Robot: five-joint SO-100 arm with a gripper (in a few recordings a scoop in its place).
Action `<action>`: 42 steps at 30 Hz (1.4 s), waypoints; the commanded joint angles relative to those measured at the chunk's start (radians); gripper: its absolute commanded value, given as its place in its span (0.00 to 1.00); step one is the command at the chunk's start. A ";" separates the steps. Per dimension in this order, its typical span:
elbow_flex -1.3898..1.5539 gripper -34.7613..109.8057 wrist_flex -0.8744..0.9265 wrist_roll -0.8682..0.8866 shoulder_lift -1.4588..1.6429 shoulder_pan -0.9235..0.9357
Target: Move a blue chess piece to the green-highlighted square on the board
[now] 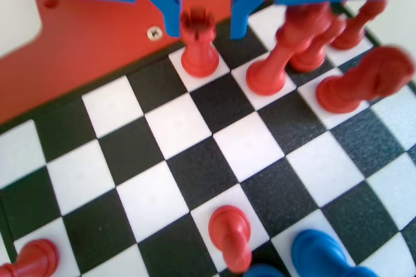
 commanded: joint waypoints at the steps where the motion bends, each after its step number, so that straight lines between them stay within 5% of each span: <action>1: -0.055 0.33 0.009 -0.011 0.035 0.009; 42: -0.089 0.28 0.075 -0.012 0.031 -0.008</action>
